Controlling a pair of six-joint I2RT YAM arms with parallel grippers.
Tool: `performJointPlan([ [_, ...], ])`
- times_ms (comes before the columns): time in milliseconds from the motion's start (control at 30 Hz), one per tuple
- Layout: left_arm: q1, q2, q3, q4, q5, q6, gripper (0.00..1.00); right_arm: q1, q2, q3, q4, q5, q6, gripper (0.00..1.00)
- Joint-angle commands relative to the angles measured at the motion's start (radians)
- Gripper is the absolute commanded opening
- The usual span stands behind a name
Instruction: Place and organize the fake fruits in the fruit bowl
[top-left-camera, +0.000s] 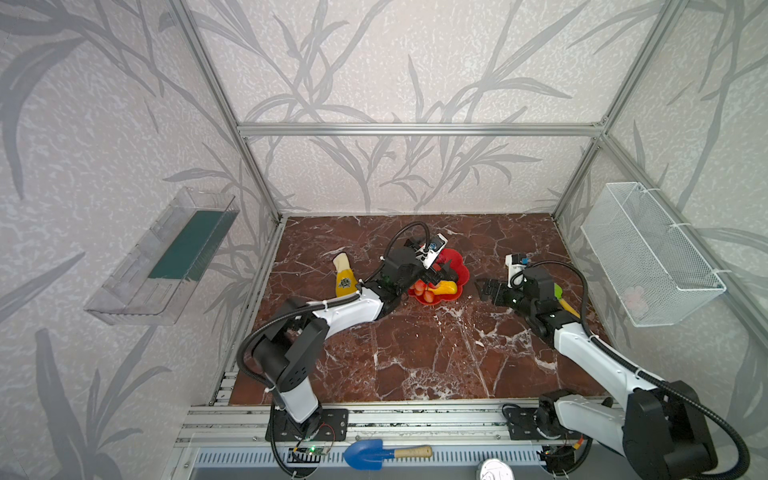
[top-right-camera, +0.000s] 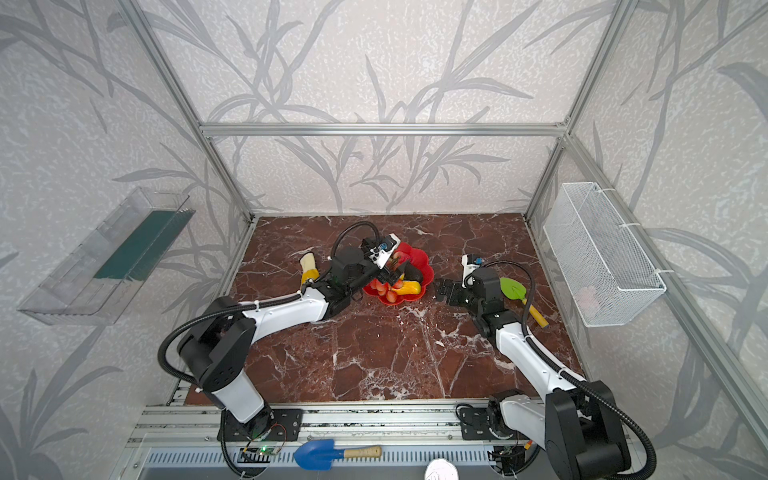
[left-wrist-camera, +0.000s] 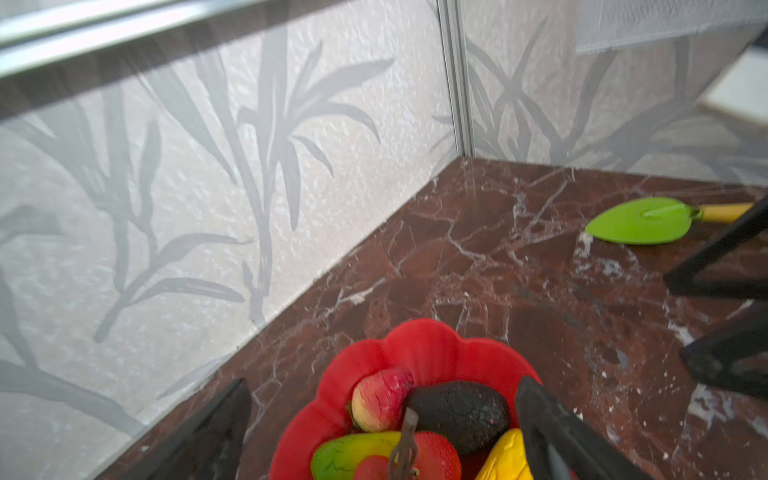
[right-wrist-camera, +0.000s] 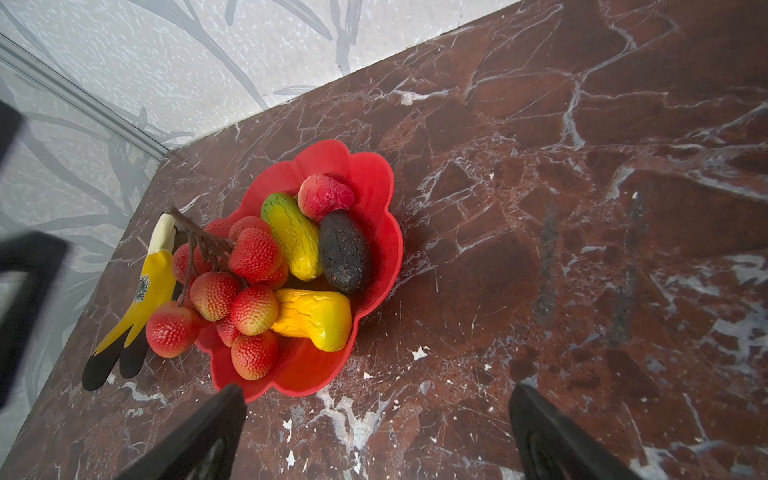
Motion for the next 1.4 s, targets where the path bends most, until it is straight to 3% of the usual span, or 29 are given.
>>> performJointPlan([
  [0,0.017,-0.174,-0.062,0.168,-0.049,-0.053,0.99,-0.008,-0.014,0.02,-0.017,0.033,-0.04,0.99],
  [133,0.075,-0.357,-0.25,0.098,-0.213,-0.111,0.99,-0.008,-0.03,0.013,-0.028,0.106,-0.095,0.99],
  [267,0.211,-0.562,-0.545,0.022,-0.432,-0.281,0.99,-0.008,-0.107,-0.027,-0.047,0.292,-0.189,0.99],
  [400,0.31,-0.814,-0.695,-0.272,-0.596,-0.349,0.99,-0.008,-0.222,-0.18,0.168,0.412,-0.345,0.99],
  [500,0.423,-0.892,-0.811,-0.196,-0.581,-0.325,0.99,-0.009,-0.219,-0.282,0.359,0.513,-0.406,0.99],
  [567,0.499,-0.856,-0.845,-0.114,-0.538,-0.351,1.0,-0.009,-0.166,-0.286,0.404,0.527,-0.422,0.99],
  [667,0.582,-0.693,-0.853,0.031,-0.421,-0.376,0.99,-0.009,-0.023,-0.317,0.616,0.543,-0.43,0.99],
  [833,0.64,-0.304,-0.872,0.556,-0.278,-0.293,0.99,-0.01,0.26,-0.302,0.926,0.517,-0.5,0.99],
  [967,0.7,-0.096,-0.812,0.618,-0.208,-0.332,0.99,-0.021,0.488,-0.277,1.112,0.431,-0.542,0.99],
  [1000,0.711,-0.024,-0.799,0.711,-0.203,-0.326,0.99,-0.018,0.468,-0.268,1.043,0.433,-0.538,0.99],
  [1033,0.719,-0.024,-0.796,0.711,-0.195,-0.331,0.99,-0.024,0.428,-0.245,0.943,0.421,-0.519,0.99],
  [1067,0.725,-0.086,-0.779,0.577,-0.2,-0.356,0.99,-0.03,0.406,-0.217,0.855,0.406,-0.517,0.99],
  [1133,0.725,-0.148,-0.714,0.358,-0.291,-0.395,0.99,-0.047,0.433,-0.207,0.885,0.374,-0.508,0.99],
  [1167,0.725,-0.131,-0.688,0.333,-0.341,-0.407,0.99,-0.051,0.459,-0.218,0.957,0.381,-0.512,0.99],
  [1233,0.723,-0.069,-0.666,0.395,-0.283,-0.352,0.99,-0.052,0.438,-0.209,0.896,0.387,-0.5,0.99],
  [1367,0.706,-0.093,-0.64,0.301,-0.271,-0.339,0.99,-0.054,0.448,-0.21,0.917,0.388,-0.501,0.99],
])
